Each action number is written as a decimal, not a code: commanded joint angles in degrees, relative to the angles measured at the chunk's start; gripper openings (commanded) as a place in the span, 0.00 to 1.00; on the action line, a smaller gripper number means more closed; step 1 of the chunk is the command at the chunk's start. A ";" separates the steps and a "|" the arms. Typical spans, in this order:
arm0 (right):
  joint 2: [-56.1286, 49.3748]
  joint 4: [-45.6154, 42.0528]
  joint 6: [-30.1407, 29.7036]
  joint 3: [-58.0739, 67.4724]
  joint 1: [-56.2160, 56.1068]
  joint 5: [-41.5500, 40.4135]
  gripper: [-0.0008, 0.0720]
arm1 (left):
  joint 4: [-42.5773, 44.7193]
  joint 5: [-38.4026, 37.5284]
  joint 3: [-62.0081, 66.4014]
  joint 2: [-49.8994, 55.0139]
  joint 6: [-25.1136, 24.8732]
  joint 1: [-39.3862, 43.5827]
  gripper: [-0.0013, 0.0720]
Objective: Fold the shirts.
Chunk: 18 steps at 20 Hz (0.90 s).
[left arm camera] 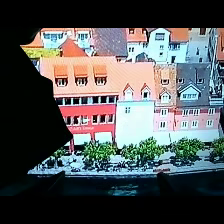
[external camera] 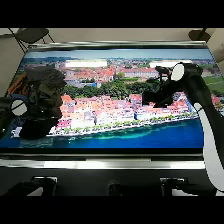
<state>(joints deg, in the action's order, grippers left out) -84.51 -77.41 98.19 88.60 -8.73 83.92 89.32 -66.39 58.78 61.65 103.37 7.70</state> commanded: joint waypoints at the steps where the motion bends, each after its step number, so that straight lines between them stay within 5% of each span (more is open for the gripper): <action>1: 0.00 0.00 0.00 0.00 -0.02 0.02 0.85 | 0.00 0.02 0.00 -0.04 0.00 -0.02 1.00; 18: 0.00 0.04 0.17 0.02 -0.02 -3.54 0.85 | -0.44 3.17 -0.02 -0.02 1.22 0.15 1.00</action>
<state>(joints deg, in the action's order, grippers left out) -84.51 -77.41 98.21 88.60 -8.73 83.18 89.25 -65.76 58.78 61.65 103.83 7.70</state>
